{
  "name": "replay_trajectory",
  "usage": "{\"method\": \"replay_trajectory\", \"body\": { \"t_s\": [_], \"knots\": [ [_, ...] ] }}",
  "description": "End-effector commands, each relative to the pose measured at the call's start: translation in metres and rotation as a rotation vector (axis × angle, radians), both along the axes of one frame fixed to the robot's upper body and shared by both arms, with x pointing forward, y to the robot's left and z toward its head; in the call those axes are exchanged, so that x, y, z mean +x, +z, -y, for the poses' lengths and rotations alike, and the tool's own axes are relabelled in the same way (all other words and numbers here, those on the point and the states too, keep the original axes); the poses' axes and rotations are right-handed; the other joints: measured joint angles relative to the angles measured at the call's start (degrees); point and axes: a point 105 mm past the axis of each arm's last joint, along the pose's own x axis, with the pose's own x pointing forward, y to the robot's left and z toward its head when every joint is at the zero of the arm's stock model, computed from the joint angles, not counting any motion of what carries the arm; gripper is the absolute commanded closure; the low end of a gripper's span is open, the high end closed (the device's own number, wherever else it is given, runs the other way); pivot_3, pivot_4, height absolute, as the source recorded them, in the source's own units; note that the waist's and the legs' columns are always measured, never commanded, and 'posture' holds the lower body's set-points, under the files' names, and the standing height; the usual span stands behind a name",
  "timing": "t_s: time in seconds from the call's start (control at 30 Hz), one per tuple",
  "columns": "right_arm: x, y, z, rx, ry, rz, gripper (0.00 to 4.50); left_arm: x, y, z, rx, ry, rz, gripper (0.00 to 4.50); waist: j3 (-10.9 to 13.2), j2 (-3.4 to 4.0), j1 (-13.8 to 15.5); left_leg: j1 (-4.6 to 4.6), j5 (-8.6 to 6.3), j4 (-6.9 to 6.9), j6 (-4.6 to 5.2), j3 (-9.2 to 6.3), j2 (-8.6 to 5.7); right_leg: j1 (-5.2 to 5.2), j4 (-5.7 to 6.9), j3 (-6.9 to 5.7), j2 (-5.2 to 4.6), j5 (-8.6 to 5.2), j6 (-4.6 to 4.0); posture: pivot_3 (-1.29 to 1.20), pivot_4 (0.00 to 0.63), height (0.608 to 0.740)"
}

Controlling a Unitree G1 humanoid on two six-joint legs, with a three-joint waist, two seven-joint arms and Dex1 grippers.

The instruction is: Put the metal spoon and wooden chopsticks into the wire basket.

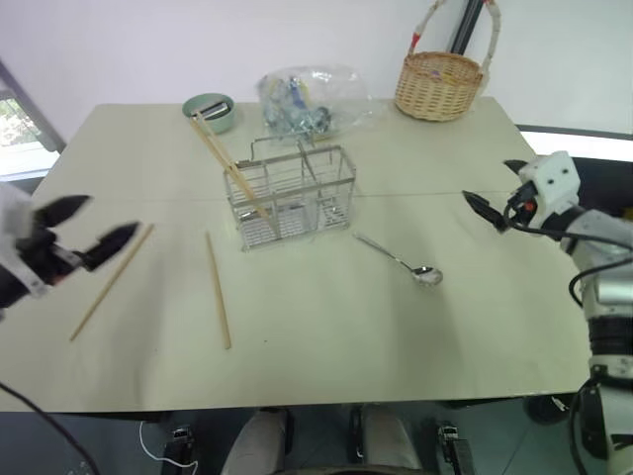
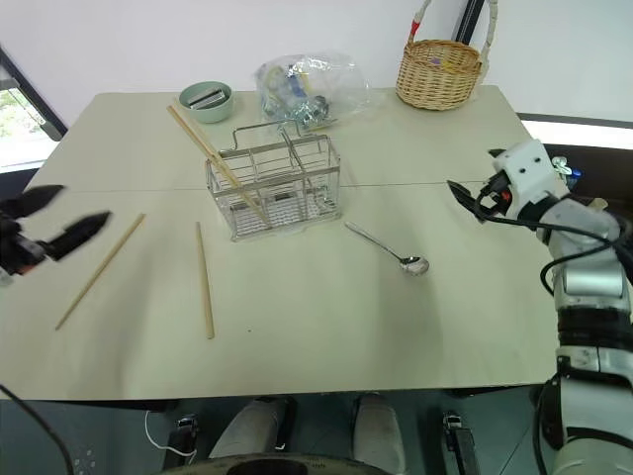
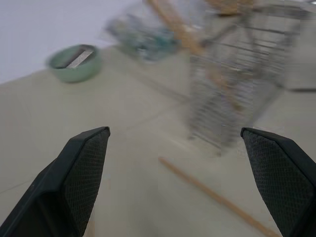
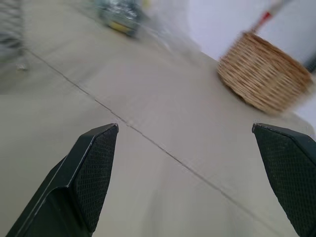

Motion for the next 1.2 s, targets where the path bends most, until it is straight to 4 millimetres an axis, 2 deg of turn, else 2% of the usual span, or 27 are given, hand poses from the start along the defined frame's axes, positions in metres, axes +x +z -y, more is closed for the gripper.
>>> {"method": "replay_trajectory", "body": {
  "t_s": [0.03,0.13,0.27,0.43,0.53,0.67,0.9,0.97,1.03,1.2],
  "knots": [
    [-0.002,-0.007,-0.021,-0.055,0.153,-0.156,0.03,-0.015,0.001,0.039,0.014,-0.207,-0.051,0.0,0.02,-0.02,-0.54,-0.01,0.0,0.0,0.0,0.0,0.0,-0.01,0.0,0.0,0.0,0.0,0.0,0.0,0.15,0.684],
    [-0.01,-0.015,-0.04,-0.075,0.295,-0.306,0.03,-0.022,-0.001,0.057,0.034,-0.313,-0.077,0.0,0.09,-0.02,-0.62,-0.02,0.0,0.0,0.01,0.01,0.0,-0.02,-0.02,0.0,-0.01,0.0,-0.01,0.0,0.15,0.684],
    [-0.023,-0.028,-0.054,-0.099,0.424,-0.496,0.03,-0.023,0.0,0.069,0.042,-0.372,-0.085,0.0,0.18,0.01,-0.51,-0.02,0.0,0.02,0.01,0.0,0.0,-0.01,-0.02,0.01,-0.01,0.02,-0.03,0.0,0.15,0.684],
    [-0.026,-0.045,-0.067,-0.064,0.445,-0.61,0.03,-0.021,-0.001,0.073,0.052,-0.387,-0.084,0.0,0.19,-0.03,-0.56,-0.01,0.0,0.02,0.0,0.01,0.0,-0.03,-0.02,0.02,0.0,0.02,-0.03,0.0,0.15,0.684],
    [-0.029,-0.062,-0.073,-0.089,0.461,-0.657,0.03,-0.021,-0.001,0.075,0.052,-0.392,-0.079,0.0,0.2,-0.03,-0.6,-0.02,0.0,0.01,0.0,0.01,0.0,-0.05,-0.02,0.03,0.0,0.03,-0.03,0.0,0.15,0.684],
    [-0.022,-0.074,-0.081,-0.084,0.439,-0.655,0.03,-0.022,0.0,0.077,0.049,-0.393,-0.073,0.0,0.19,-0.05,-0.62,-0.02,0.0,0.01,0.0,0.03,0.0,-0.06,-0.01,0.05,0.0,0.05,-0.03,0.0,0.15,0.684],
    [0.007,-0.094,-0.085,-0.034,0.283,-0.622,0.03,-0.023,0.003,0.078,0.054,-0.39,-0.062,0.0,0.18,-0.06,-0.67,0.03,0.02,0.03,-0.02,0.04,-0.01,-0.05,0.03,0.07,0.03,0.1,-0.1,0.0,0.15,0.684],
    [0.017,-0.097,-0.082,-0.005,0.201,-0.613,0.54,-0.023,0.006,0.078,0.055,-0.387,-0.057,0.0,0.16,-0.1,-0.66,0.05,0.03,0.04,-0.04,0.04,-0.01,-0.05,0.07,0.07,0.05,0.12,-0.13,0.0,0.15,0.684],
    [0.022,-0.099,-0.079,0.009,0.156,-0.607,1.27,-0.023,0.008,0.077,0.056,-0.382,-0.052,0.0,0.13,-0.15,-0.65,0.06,0.04,0.04,-0.05,0.03,0.0,-0.05,0.09,0.08,0.06,0.13,-0.14,0.0,0.15,0.684],
    [0.021,-0.101,-0.076,0.032,0.143,-0.618,3.82,-0.021,0.013,0.075,0.053,-0.372,-0.042,0.0,0.1,-0.2,-0.58,0.11,0.04,0.11,-0.05,0.03,-0.01,0.03,0.1,0.08,0.07,0.15,-0.16,0.0,0.15,0.684]
  ]
}}
